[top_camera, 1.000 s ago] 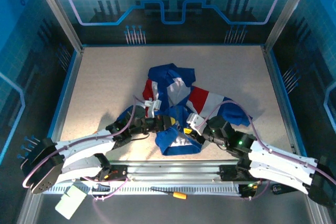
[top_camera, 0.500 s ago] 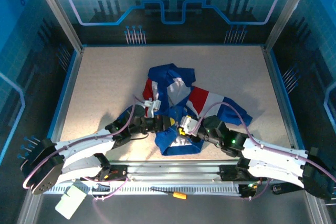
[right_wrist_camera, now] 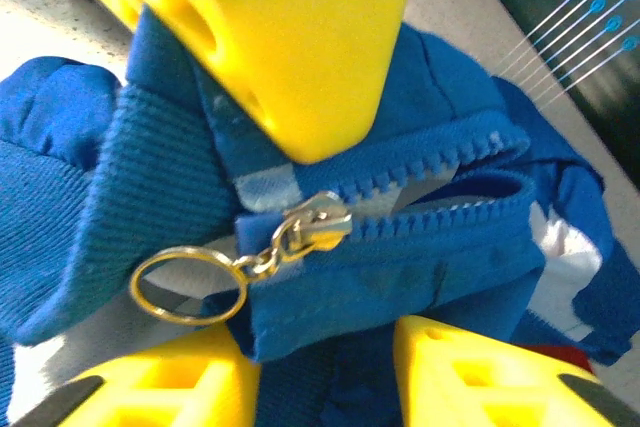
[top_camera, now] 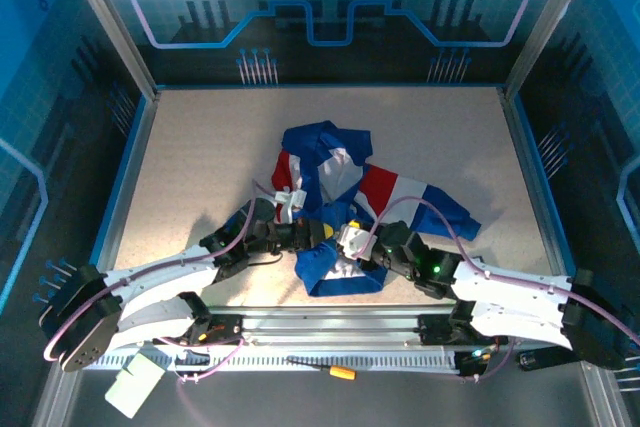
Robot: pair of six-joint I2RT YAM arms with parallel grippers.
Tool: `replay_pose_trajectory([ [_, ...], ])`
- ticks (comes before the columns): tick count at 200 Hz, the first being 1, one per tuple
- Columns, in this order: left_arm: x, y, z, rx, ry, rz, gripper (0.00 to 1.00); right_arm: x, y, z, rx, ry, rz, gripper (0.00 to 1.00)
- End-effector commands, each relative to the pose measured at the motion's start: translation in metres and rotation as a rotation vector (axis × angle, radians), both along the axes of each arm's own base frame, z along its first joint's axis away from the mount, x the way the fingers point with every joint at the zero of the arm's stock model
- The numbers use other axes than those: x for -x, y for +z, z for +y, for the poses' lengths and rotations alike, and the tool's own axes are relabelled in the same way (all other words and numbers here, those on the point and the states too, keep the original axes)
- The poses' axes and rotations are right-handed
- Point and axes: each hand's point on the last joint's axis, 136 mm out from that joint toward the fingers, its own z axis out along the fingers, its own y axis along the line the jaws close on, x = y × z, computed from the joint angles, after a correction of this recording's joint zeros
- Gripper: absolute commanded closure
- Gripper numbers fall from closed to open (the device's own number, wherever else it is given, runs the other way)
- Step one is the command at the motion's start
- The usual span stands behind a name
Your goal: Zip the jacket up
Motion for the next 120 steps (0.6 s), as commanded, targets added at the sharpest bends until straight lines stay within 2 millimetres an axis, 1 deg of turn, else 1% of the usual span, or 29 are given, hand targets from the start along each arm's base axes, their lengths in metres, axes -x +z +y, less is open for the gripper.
replay_pose_trajectory([
  [1,0.001,0.021,-0.005,0.052,-0.023,0.001,1.0,-0.01,0.029,0.009,-0.064,-0.012,-0.112,0.72],
  [18,0.003,0.021,-0.005,0.059,-0.031,0.014,1.0,-0.011,0.032,0.012,-0.061,0.001,-0.131,0.88],
  [30,0.004,0.02,-0.006,0.062,-0.035,0.025,1.0,-0.011,0.034,0.014,-0.063,0.006,-0.141,0.95],
  [42,0.005,0.02,-0.006,0.064,-0.039,0.039,1.0,-0.011,0.036,0.016,-0.067,0.008,-0.15,1.0],
  [90,0.01,0.026,-0.009,0.099,-0.058,0.066,1.0,-0.012,0.038,0.016,-0.059,-0.017,-0.189,1.0],
  [120,0.014,0.024,-0.01,0.1,-0.068,0.081,1.0,-0.014,0.044,0.018,-0.079,-0.035,-0.199,1.0],
])
